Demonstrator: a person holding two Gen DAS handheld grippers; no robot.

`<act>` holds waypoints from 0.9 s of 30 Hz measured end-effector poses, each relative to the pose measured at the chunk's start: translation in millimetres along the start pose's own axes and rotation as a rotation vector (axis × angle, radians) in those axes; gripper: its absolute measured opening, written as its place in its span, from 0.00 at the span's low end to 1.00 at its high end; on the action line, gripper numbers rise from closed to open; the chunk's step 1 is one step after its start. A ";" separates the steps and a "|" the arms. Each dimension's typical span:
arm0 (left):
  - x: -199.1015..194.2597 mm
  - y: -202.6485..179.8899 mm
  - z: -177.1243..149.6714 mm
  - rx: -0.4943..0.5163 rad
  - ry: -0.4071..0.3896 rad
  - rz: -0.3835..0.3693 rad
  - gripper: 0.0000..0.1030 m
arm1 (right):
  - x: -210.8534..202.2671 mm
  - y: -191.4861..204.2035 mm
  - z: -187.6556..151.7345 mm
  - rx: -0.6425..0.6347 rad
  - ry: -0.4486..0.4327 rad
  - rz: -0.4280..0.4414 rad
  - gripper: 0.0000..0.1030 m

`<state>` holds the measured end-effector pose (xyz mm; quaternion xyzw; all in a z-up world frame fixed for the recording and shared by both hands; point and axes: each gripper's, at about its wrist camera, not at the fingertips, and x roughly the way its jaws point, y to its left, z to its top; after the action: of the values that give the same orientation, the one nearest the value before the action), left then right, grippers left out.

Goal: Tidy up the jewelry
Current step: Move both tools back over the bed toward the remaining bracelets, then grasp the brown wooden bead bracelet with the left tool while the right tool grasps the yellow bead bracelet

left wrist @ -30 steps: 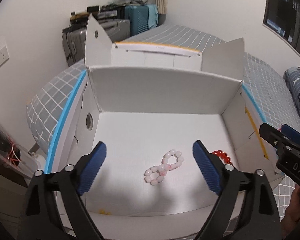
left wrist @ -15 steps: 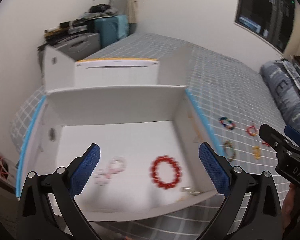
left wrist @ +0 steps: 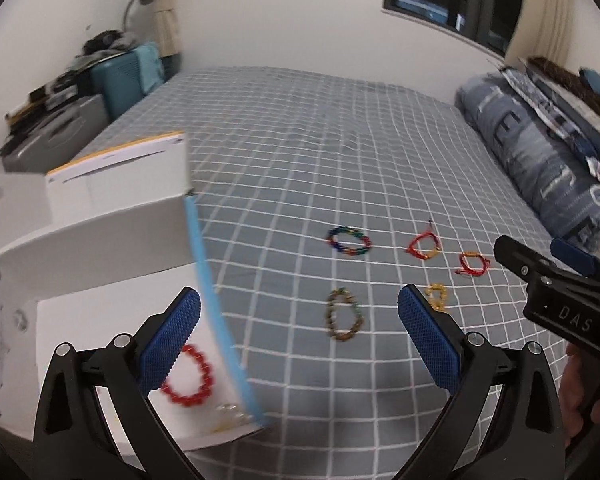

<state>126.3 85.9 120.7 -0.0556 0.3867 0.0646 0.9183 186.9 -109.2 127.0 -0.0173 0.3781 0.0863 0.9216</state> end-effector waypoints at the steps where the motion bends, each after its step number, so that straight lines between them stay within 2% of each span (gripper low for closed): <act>1: 8.1 -9.0 2.7 0.008 0.006 -0.005 0.94 | 5.6 -6.5 0.8 0.009 0.009 -0.006 0.93; 7: 63.2 -37.8 -0.6 0.003 0.105 -0.054 0.94 | 58.9 -43.6 -7.5 0.062 0.112 0.005 0.93; 10: 89.9 -46.9 -7.9 0.018 0.135 -0.046 0.94 | 81.5 -47.1 -18.4 0.064 0.144 0.010 0.92; 19: 155.2 -37.4 -29.1 -0.006 0.199 -0.006 0.94 | 137.6 -38.7 -40.8 0.059 0.234 0.035 0.79; 27: 185.7 -28.9 -40.4 -0.020 0.243 -0.020 0.94 | 173.3 -29.7 -55.3 0.053 0.304 0.044 0.65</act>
<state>231.2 65.4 -39.0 -0.0761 0.4939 0.0522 0.8646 274.8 -118.5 -34.8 0.0027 0.5157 0.0929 0.8517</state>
